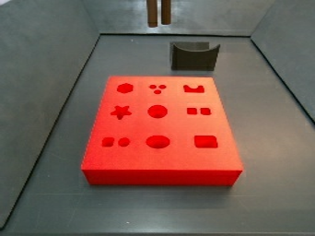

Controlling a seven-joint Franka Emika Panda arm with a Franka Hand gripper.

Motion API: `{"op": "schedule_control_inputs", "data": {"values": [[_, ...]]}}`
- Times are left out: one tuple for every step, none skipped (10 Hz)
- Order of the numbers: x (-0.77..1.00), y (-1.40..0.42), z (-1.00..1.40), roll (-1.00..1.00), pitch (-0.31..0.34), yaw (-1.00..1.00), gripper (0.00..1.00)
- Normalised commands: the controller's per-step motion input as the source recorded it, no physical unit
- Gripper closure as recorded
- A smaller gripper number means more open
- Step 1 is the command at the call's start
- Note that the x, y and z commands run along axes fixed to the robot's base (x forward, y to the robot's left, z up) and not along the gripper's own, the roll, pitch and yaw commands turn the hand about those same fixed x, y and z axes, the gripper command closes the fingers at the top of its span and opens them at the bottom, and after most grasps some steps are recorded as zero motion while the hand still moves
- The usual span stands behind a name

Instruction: Insert the 3 prong object.

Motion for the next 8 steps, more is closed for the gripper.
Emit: {"op": "schedule_control_inputs", "data": {"values": [[0.00,0.00,-0.06,0.00,0.000,0.00,1.00],[0.00,0.00,-0.06,0.00,0.000,0.00,1.00],[0.00,0.00,-0.07,0.00,0.000,0.00,1.00],[-0.01,0.00,-0.08,0.00,0.000,0.00,1.00],[-0.02,-0.01,-0.08,0.00,-0.001,0.00,1.00],[-0.03,0.00,0.00,0.00,0.000,0.00,1.00],[0.00,0.00,-0.04,0.02,0.000,0.00,1.00],[0.14,0.17,-0.06,0.12,0.000,0.16,1.00]]}}
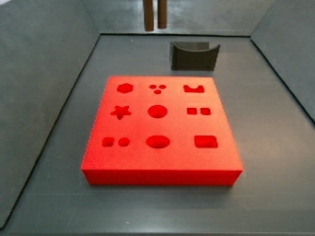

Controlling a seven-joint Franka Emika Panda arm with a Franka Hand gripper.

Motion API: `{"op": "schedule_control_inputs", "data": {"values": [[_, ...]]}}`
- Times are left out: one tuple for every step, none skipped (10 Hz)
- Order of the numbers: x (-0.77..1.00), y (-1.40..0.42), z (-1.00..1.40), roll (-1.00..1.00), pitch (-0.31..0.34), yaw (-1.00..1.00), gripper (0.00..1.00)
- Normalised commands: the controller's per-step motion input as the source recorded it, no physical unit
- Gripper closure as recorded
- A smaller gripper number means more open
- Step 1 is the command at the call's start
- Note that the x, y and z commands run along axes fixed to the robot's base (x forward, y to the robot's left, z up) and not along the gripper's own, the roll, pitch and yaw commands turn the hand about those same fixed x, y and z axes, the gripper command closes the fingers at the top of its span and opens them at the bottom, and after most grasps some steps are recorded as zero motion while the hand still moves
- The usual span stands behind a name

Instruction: Insert the 3 prong object.

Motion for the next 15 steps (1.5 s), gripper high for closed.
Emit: {"op": "schedule_control_inputs", "data": {"values": [[0.33,0.27,-0.06,0.14,0.000,0.47,1.00],[0.30,0.23,-0.05,0.16,0.000,0.55,1.00],[0.26,0.15,-0.02,0.20,-0.001,0.61,1.00],[0.23,0.11,-0.01,0.24,-0.030,0.61,1.00],[0.23,0.12,-0.02,0.28,-0.017,0.57,1.00],[0.17,0.17,-0.05,0.35,-0.001,0.50,1.00],[0.09,0.24,-0.10,0.34,0.000,0.49,1.00],[0.03,0.31,-0.27,0.18,0.060,0.69,1.00],[0.00,0.27,-0.29,0.24,0.090,0.64,1.00],[0.00,0.17,-0.15,0.30,0.219,0.60,1.00],[0.04,0.20,0.00,0.33,0.420,0.44,1.00],[0.05,0.11,0.10,0.31,0.500,0.29,1.00],[0.05,0.05,0.14,0.29,0.500,0.24,1.00],[0.18,-0.06,0.03,0.14,0.500,0.13,1.00],[0.18,0.01,-0.03,-0.06,0.257,0.00,1.00]]}}
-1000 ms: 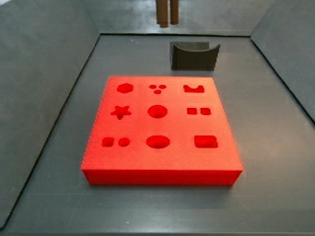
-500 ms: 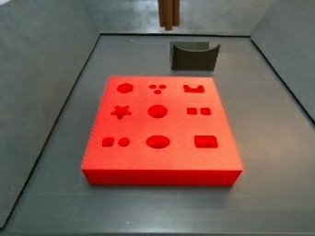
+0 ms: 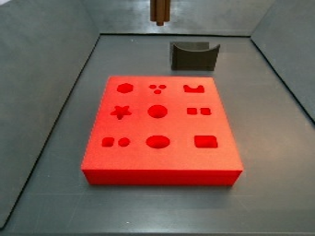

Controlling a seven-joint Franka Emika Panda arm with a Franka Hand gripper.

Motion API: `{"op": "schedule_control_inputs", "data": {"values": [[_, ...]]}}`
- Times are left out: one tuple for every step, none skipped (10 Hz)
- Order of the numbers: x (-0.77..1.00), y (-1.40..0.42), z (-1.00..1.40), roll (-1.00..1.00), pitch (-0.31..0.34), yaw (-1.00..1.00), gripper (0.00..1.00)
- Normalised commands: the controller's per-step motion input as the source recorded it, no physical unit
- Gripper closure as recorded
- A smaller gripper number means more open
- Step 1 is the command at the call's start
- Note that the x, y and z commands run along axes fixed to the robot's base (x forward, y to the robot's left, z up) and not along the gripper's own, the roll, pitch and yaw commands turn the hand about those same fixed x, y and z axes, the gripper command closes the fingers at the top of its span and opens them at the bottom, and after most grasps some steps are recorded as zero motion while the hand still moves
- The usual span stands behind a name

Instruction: Insert the 3 prong object.

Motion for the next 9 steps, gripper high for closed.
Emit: {"op": "schedule_control_inputs", "data": {"values": [[0.00,-0.01,-0.05,0.00,0.000,0.00,1.00],[0.03,-0.05,-0.31,-0.08,-0.011,-0.06,1.00],[0.09,-0.11,-0.47,-0.07,-0.037,-0.01,1.00],[0.00,-0.10,-0.53,-0.07,-0.027,-0.01,1.00],[0.00,-0.08,-0.59,-0.07,-0.030,-0.02,1.00],[0.00,-0.06,-0.60,-0.02,-0.014,-0.02,1.00],[-0.02,-0.06,-0.58,-0.03,-0.001,-0.02,1.00],[0.00,-0.03,-0.56,-0.03,0.000,0.00,1.00],[0.03,-0.05,-0.48,0.00,0.000,0.00,1.00]]}}
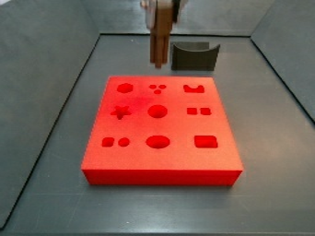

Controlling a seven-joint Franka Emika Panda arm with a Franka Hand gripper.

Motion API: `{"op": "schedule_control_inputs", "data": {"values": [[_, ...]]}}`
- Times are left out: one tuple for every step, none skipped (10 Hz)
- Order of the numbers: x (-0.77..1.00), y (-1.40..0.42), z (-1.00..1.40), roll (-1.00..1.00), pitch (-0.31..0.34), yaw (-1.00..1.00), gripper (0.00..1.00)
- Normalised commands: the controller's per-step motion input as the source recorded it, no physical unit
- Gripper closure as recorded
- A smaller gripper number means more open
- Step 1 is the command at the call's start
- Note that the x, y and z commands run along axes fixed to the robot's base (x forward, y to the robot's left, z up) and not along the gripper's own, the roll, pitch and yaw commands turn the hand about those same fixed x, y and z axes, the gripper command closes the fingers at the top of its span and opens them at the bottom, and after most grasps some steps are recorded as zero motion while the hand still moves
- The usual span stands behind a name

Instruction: Insert the 3 prong object.

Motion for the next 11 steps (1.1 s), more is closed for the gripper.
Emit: {"op": "schedule_control_inputs", "data": {"values": [[0.34,-0.01,-0.39,0.08,0.000,0.00,1.00],[0.36,0.00,-0.37,0.12,-0.003,-0.04,1.00],[0.12,0.00,-0.36,0.17,0.000,-0.06,1.00],[-0.08,0.00,-0.29,0.16,0.000,-0.04,1.00],[-0.11,0.00,-0.30,0.18,0.000,-0.04,1.00],[-0.09,0.00,-0.31,0.18,0.000,-0.03,1.00],[-0.04,0.00,-0.31,0.16,0.000,0.00,1.00],[0.00,0.00,-0.29,0.14,0.000,0.00,1.00],[0.00,0.00,-0.27,0.14,0.000,0.00,1.00],[0.01,0.00,-0.27,0.14,0.000,0.01,1.00],[0.00,-0.01,-0.29,0.15,0.000,0.00,1.00]]}}
